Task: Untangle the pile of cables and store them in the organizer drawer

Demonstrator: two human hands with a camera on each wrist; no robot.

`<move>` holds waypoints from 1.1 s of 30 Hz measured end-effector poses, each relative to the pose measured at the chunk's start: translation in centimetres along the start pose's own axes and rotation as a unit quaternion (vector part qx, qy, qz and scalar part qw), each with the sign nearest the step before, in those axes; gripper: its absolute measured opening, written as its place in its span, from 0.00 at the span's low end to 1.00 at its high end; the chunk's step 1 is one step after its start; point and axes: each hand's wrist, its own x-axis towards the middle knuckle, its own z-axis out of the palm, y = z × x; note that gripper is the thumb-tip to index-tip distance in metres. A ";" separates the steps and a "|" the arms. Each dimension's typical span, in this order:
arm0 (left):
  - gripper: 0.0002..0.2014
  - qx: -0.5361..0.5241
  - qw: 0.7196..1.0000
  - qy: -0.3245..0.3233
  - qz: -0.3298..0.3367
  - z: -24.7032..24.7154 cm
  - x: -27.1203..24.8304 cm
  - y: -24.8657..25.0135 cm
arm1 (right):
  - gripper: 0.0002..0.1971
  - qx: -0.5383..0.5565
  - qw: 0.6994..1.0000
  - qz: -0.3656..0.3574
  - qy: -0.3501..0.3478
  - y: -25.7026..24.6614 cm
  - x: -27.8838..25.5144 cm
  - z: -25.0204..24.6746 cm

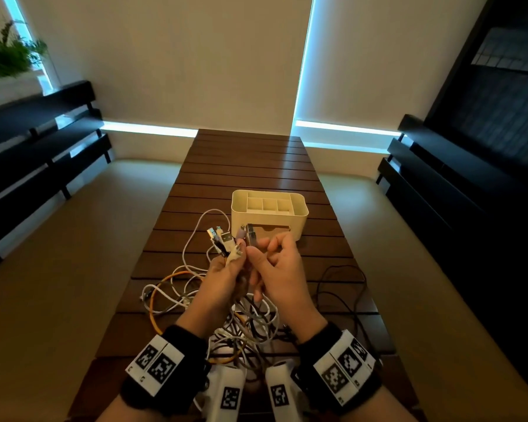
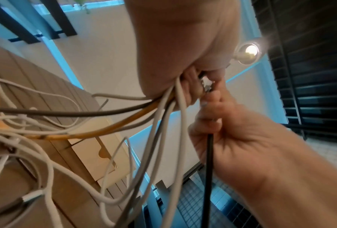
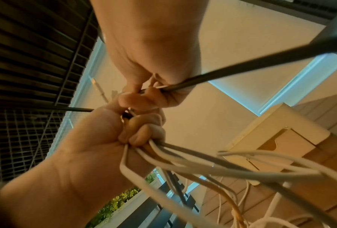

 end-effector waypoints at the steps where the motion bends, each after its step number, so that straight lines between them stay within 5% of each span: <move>1: 0.27 0.000 1.000 -0.010 0.000 -0.1 0.1 0.0 | 0.15 -0.024 1.000 0.009 0.007 0.1 0.1 0.0; 4: 0.20 -0.032 0.999 -0.018 0.037 -0.1 0.0 1.4 | 0.21 -0.099 0.992 0.065 -0.053 0.0 0.2 -0.4; 8: 0.20 -0.206 0.967 0.068 0.136 -3.3 1.0 5.9 | 0.11 -0.168 0.950 0.128 -0.230 -0.8 -0.6 -3.6; 14: 0.08 -0.299 0.919 0.117 0.227 -13.8 2.2 9.0 | 0.13 -0.352 0.876 0.206 -0.256 -0.6 -0.4 -11.6; 16: 0.12 -0.252 0.930 0.174 0.201 -18.0 2.7 8.6 | 0.14 -0.350 0.892 0.195 -0.208 -0.5 -0.5 -12.8; 19: 0.21 -0.024 0.974 0.078 0.210 -12.8 0.9 9.5 | 0.13 -0.319 0.920 0.131 -0.187 -1.2 -0.3 -11.3; 21: 0.10 0.101 0.971 0.024 0.215 -8.2 -0.5 8.2 | 0.12 -0.298 0.930 0.083 -0.200 -1.9 0.1 -8.9; 24: 0.22 0.216 0.970 -0.088 0.074 -5.0 -0.8 5.8 | 0.10 -0.280 0.932 0.026 -0.229 -2.5 0.6 -5.1; 26: 0.13 0.294 0.942 -0.163 0.015 -3.1 -1.4 4.6 | 0.11 -0.254 0.943 0.004 -0.217 -2.2 1.1 -3.2; 28: 0.03 0.310 0.940 -0.141 0.009 -1.7 -1.6 3.9 | 0.10 -0.237 0.955 0.007 -0.179 -1.9 1.4 -2.4; 30: 0.05 0.289 0.955 -0.069 0.020 -2.4 -1.1 3.6 | 0.10 -0.235 0.956 0.031 -0.175 -1.7 1.4 -2.5; 33: 0.05 0.176 0.983 -0.014 0.042 -3.6 -0.6 4.5 | 0.05 -0.161 0.945 0.088 -0.271 -1.9 0.9 -2.9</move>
